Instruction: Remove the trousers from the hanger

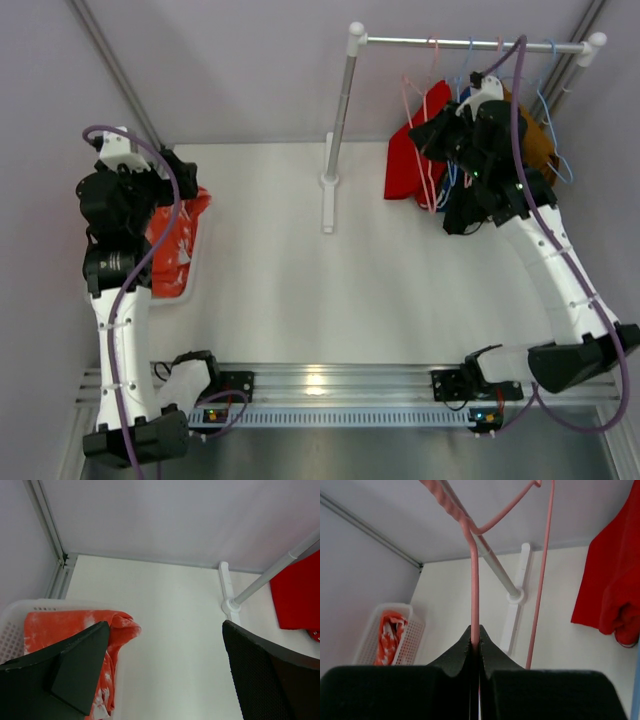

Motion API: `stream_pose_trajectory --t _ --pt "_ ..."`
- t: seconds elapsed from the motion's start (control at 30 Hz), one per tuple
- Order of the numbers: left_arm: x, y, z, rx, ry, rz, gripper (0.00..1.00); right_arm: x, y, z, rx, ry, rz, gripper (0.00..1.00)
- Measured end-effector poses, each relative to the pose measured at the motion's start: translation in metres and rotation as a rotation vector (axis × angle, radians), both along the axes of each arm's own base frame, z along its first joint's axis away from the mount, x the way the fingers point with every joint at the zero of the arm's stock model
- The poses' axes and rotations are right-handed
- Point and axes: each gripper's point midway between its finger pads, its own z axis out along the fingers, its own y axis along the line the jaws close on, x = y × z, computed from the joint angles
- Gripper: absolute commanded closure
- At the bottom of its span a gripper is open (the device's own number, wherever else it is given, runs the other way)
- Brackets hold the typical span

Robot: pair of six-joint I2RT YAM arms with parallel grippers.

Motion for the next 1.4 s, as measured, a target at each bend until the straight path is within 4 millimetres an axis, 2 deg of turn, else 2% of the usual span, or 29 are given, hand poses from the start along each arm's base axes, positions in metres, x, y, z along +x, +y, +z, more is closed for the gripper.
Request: stream_pose_trajectory --t 0.13,0.3,0.43,0.53,0.63,0.7,0.9,1.1,1.13,1.17,1.27,1.4 --pt "0.005 -0.001 -0.014 -0.026 0.055 -0.007 0.01 0.043 0.018 0.01 0.036 0.015 -0.005 1.0" --pt "0.001 -0.002 -0.012 -0.031 0.05 -0.006 0.01 0.098 0.042 0.013 0.062 0.022 0.006 1.0" --pt "-0.001 -0.002 -0.007 -0.03 0.038 -0.003 0.01 0.133 0.061 -0.004 0.071 0.048 0.026 1.0" --pt "-0.002 0.0 -0.006 -0.028 0.035 0.007 0.01 0.147 0.073 -0.024 0.065 0.085 0.047 1.0" --pt "-0.002 0.001 -0.007 -0.028 0.039 0.016 0.01 0.15 0.084 -0.042 0.055 0.118 0.066 1.0" --pt "-0.002 0.002 -0.007 -0.028 0.04 0.018 0.01 0.148 0.092 -0.047 0.052 0.128 0.085 1.0" --pt "-0.002 0.003 -0.007 -0.025 0.041 0.025 0.01 0.141 0.107 -0.045 0.051 0.121 0.127 1.0" --pt "-0.002 0.003 -0.007 -0.028 0.041 0.024 0.01 0.139 0.11 -0.047 0.039 0.118 0.14 1.0" --pt "-0.002 0.003 -0.007 -0.028 0.041 0.024 0.01 0.139 0.11 -0.047 0.038 0.118 0.141 0.98" --pt "-0.002 0.003 -0.007 -0.028 0.041 0.024 0.01 0.139 0.11 -0.048 0.037 0.12 0.141 0.89" --pt "-0.002 0.003 -0.008 -0.028 0.042 0.024 0.01 0.139 0.111 -0.052 0.033 0.126 0.15 0.74" --pt "-0.001 0.003 -0.008 -0.028 0.042 0.024 0.01 0.137 0.112 -0.065 0.023 0.153 0.161 0.62"
